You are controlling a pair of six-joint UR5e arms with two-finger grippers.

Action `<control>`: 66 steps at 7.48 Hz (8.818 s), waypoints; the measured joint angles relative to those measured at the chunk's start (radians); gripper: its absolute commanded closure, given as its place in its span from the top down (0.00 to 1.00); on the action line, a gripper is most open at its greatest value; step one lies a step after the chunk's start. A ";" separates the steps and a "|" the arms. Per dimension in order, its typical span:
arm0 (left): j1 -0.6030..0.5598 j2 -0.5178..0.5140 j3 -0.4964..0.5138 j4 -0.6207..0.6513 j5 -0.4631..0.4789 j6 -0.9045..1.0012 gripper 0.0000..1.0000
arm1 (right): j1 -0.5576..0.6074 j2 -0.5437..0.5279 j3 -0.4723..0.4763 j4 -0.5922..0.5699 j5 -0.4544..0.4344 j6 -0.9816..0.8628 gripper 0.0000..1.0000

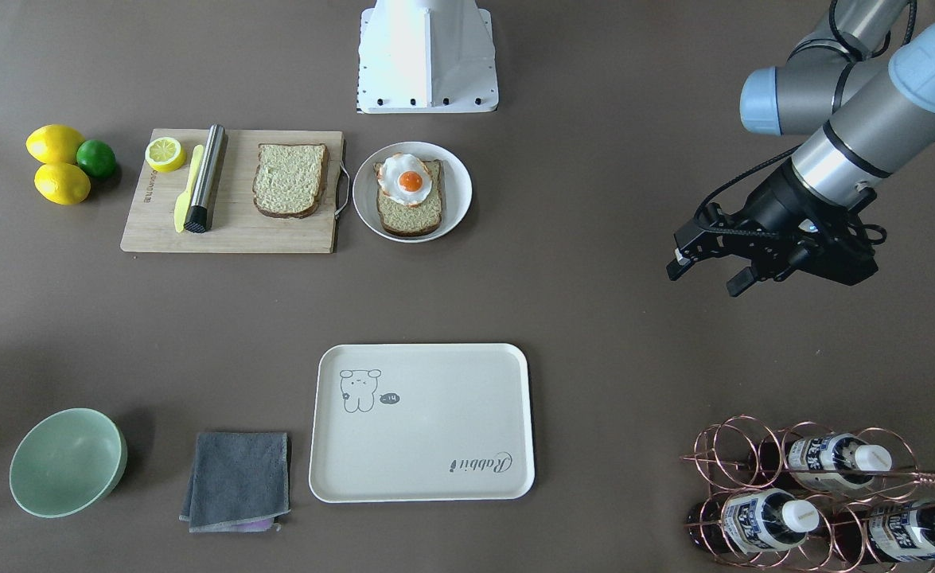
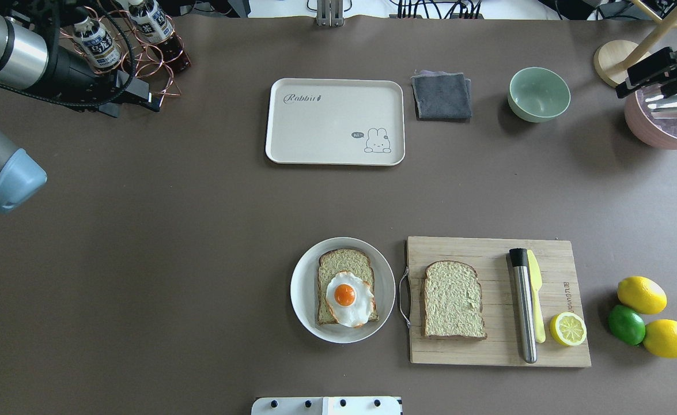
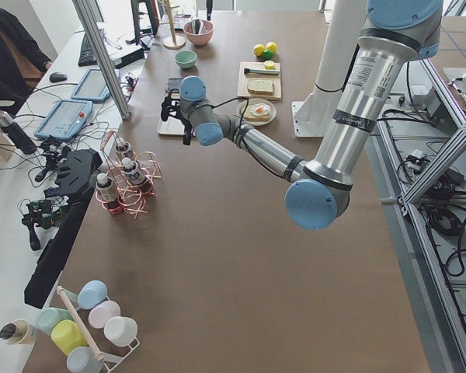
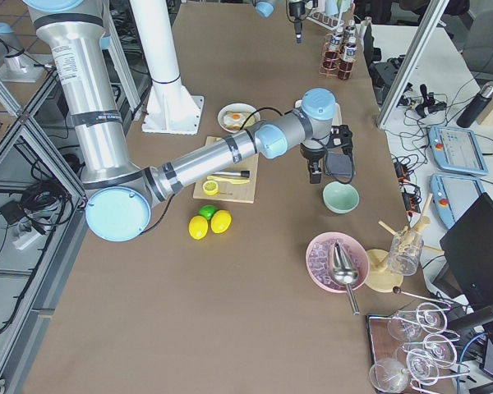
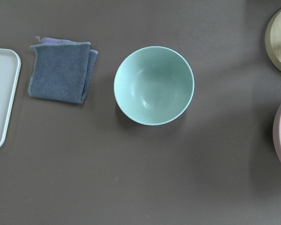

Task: Make sandwich and place on tray
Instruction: 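Move the right gripper over the board's bread slice while the left arm shifts, then lower the right gripper and grasp the bread slice on the board, then lift the bread slice and lay it on the egg on the plate, then release the bread and raise the right gripper while the left gripper approaches the plate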

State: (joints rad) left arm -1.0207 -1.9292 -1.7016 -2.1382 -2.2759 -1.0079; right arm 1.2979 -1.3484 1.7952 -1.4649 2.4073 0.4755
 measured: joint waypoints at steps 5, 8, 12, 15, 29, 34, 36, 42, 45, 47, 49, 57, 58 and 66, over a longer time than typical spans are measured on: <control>0.074 -0.022 0.011 -0.098 0.129 -0.116 0.98 | -0.183 -0.016 0.028 0.221 -0.058 0.293 1.00; 0.101 -0.030 -0.020 -0.058 0.203 -0.119 0.98 | -0.320 -0.105 0.046 0.489 -0.092 0.481 1.00; 0.106 -0.023 -0.043 -0.039 0.219 -0.119 0.98 | -0.548 -0.205 0.120 0.585 -0.291 0.678 1.00; 0.107 -0.019 -0.047 -0.039 0.220 -0.118 0.98 | -0.699 -0.241 0.174 0.585 -0.398 0.802 1.00; 0.106 0.018 -0.093 -0.039 0.220 -0.117 0.98 | -0.905 -0.262 0.159 0.586 -0.539 0.886 0.00; 0.106 0.015 -0.089 -0.038 0.219 -0.110 0.97 | -0.897 -0.262 0.167 0.588 -0.520 0.887 0.00; 0.106 0.015 -0.086 -0.038 0.218 -0.108 0.97 | -0.838 -0.261 0.203 0.593 -0.434 0.893 0.00; 0.107 0.013 -0.076 -0.039 0.216 -0.106 0.97 | -0.754 -0.063 0.209 0.600 -0.319 1.026 0.00; 0.107 0.014 -0.073 -0.039 0.216 -0.106 0.97 | -0.783 -0.008 0.056 0.804 -0.357 1.086 0.00; 0.106 0.015 -0.070 -0.039 0.217 -0.106 0.97 | -0.841 -0.002 -0.002 0.899 -0.424 1.109 0.00; 0.106 0.016 -0.066 -0.039 0.217 -0.105 0.97 | -0.890 0.006 -0.011 0.914 -0.481 1.117 0.00; 0.105 0.013 -0.064 -0.039 0.216 -0.104 0.97 | -0.934 0.034 -0.044 0.904 -0.535 1.122 0.80; 0.105 0.013 -0.065 -0.039 0.215 -0.104 0.97 | -0.934 0.037 -0.044 0.903 -0.536 1.123 0.98; 0.148 -0.017 -0.079 -0.041 0.230 -0.192 0.97 | -0.693 0.027 0.034 0.733 -0.347 1.130 0.99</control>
State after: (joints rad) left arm -0.8723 -1.9464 -1.7803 -2.1792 -2.0461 -1.1998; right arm 0.6050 -1.3213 1.8296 -0.7323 2.0607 1.6057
